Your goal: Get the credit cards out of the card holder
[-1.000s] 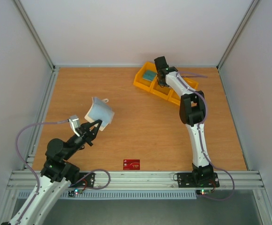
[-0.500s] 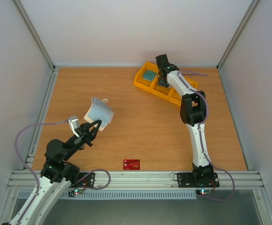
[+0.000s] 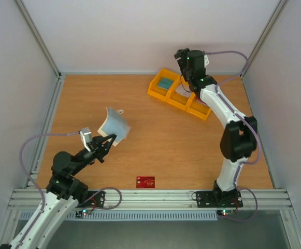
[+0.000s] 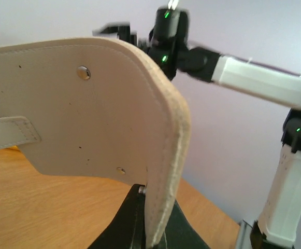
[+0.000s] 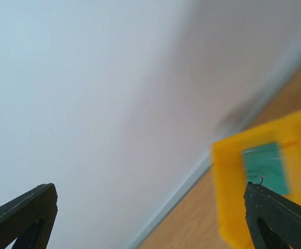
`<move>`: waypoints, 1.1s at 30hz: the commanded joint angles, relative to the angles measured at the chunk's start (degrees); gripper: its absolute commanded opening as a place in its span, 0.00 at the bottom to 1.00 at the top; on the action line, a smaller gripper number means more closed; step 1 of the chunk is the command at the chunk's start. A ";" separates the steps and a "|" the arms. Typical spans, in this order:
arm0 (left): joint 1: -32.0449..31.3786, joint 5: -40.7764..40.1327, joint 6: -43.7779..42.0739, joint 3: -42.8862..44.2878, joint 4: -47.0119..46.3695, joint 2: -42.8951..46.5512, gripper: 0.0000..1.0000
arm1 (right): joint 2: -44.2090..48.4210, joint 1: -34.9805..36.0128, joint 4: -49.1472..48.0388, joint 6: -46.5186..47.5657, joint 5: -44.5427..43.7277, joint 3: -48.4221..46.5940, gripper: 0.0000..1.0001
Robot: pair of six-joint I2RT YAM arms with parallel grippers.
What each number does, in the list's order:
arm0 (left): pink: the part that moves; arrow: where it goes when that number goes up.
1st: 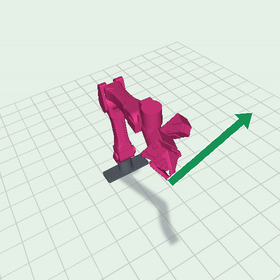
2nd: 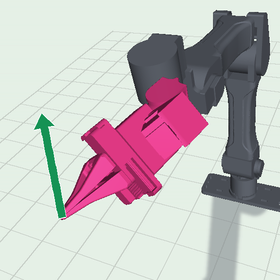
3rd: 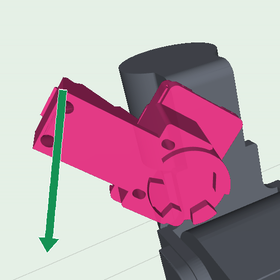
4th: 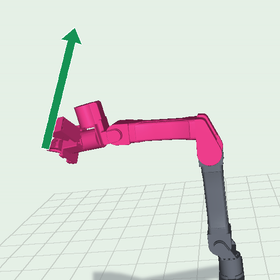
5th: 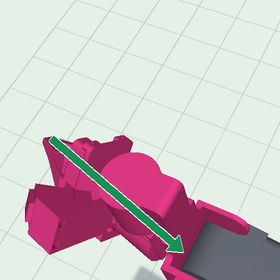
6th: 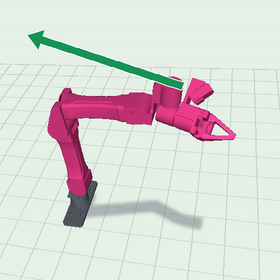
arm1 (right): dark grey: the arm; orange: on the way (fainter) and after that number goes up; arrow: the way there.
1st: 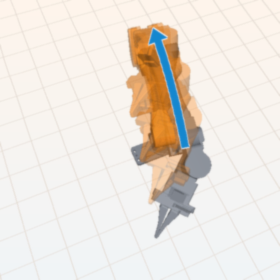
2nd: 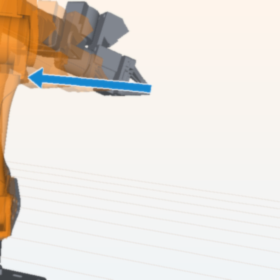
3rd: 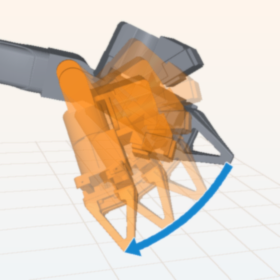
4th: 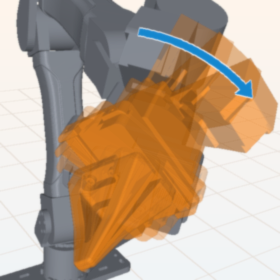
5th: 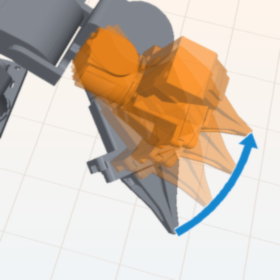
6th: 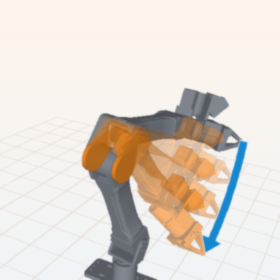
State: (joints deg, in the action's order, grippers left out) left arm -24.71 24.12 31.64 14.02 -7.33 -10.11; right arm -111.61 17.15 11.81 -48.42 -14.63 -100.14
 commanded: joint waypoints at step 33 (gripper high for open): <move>-2.54 34.47 -14.22 25.84 2.27 -24.56 0.00 | 37.62 12.64 48.83 97.10 91.50 9.17 0.98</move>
State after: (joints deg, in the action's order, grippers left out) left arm -26.92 62.48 7.42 39.68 1.54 -33.58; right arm -73.87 29.32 58.37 48.40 78.08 -91.64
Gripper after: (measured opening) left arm 0.036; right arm 0.986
